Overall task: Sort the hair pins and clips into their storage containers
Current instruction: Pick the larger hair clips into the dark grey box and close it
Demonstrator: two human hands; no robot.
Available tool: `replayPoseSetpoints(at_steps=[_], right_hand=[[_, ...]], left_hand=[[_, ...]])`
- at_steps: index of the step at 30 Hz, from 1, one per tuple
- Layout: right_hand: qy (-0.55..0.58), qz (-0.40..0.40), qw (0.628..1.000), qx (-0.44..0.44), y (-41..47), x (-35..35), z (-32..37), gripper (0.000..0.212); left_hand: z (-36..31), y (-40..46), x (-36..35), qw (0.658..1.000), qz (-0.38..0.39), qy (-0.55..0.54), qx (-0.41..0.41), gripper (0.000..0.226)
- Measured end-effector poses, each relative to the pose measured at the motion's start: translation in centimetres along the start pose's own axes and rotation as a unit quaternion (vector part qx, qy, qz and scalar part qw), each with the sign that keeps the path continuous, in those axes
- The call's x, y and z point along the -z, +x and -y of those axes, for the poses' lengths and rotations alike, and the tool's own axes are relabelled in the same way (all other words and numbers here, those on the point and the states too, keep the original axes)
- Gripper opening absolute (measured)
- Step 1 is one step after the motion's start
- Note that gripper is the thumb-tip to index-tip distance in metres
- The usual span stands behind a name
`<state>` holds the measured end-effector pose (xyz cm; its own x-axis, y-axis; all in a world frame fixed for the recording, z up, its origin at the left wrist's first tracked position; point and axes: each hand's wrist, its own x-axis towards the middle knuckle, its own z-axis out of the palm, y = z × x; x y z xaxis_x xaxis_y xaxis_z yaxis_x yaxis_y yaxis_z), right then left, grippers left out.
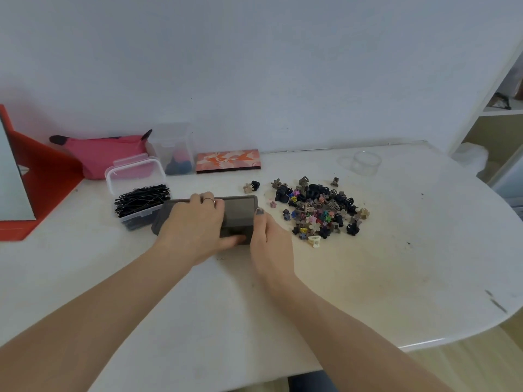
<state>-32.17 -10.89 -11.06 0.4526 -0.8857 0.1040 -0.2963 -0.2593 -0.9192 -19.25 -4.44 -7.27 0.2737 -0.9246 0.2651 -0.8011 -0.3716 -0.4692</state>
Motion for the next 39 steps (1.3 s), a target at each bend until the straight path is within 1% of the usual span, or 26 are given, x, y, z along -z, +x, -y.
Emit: replayPoseSetpoints(at_steps=[2,4,7,9,12,14,15,17,21,24,26,28,31,36,39], right_hand=[[-0.001,-0.006,1.000,-0.003,0.1,-0.1,-0.2,0.042],[-0.002,-0.005,1.000,-0.001,0.2,-0.1,-0.3,0.042],[-0.002,-0.005,1.000,0.003,0.2,-0.2,-0.3,0.045],[0.003,-0.004,1.000,0.000,0.1,-0.1,-0.3,0.045],[0.011,0.001,1.000,0.000,0.0,0.0,-0.3,0.044],[0.010,0.002,1.000,0.002,0.0,0.1,-0.3,0.047],[0.007,0.000,1.000,0.003,0.0,0.0,-0.3,0.048],[-0.007,-0.005,1.000,0.009,0.0,-0.2,-0.3,0.051],[-0.023,-0.006,1.000,0.013,0.0,-0.3,-0.3,0.051],[-0.032,-0.001,0.999,0.016,0.0,-0.3,-0.3,0.051],[-0.039,0.007,0.999,0.026,0.0,-0.3,-0.3,0.046],[-0.047,0.017,0.998,0.031,-0.1,-0.3,-0.3,0.042],[-0.050,0.024,0.998,0.033,0.0,-0.3,-0.4,0.041],[-0.053,0.033,0.998,0.019,0.2,-0.4,-0.6,0.038],[-0.037,0.034,0.999,0.012,0.2,-0.2,-0.3,0.044]], left_hand=[[-0.4,0.2,0.0,0.999,-0.013,0.026,-0.020,0.085],[-0.4,0.1,-0.6,0.999,-0.018,0.022,-0.041,0.081],[-1.0,-0.8,-2.1,0.990,-0.081,0.051,-0.105,0.051],[-1.2,-0.8,-2.4,0.979,-0.111,0.088,-0.146,0.041],[-0.8,0.0,-2.3,0.967,-0.129,0.116,-0.189,0.040],[-0.4,0.4,-2.2,0.960,-0.128,0.131,-0.212,0.033],[0.0,0.6,-2.0,0.959,-0.132,0.126,-0.218,0.036],[0.8,0.7,-1.4,0.960,-0.145,0.092,-0.220,0.048],[1.8,-0.3,-1.0,0.962,-0.140,0.038,-0.230,0.040],[2.0,-0.4,-0.6,0.973,-0.131,-0.013,-0.189,0.037],[2.4,0.0,-0.1,0.976,-0.142,-0.055,-0.155,0.037],[2.5,0.0,0.1,0.974,-0.150,-0.082,-0.145,0.037],[2.2,-0.3,0.3,0.974,-0.143,-0.091,-0.148,0.032],[2.4,-0.2,0.4,0.979,-0.134,-0.093,-0.125,0.037],[2.3,-0.4,0.4,0.977,-0.134,-0.103,-0.129,0.037]])
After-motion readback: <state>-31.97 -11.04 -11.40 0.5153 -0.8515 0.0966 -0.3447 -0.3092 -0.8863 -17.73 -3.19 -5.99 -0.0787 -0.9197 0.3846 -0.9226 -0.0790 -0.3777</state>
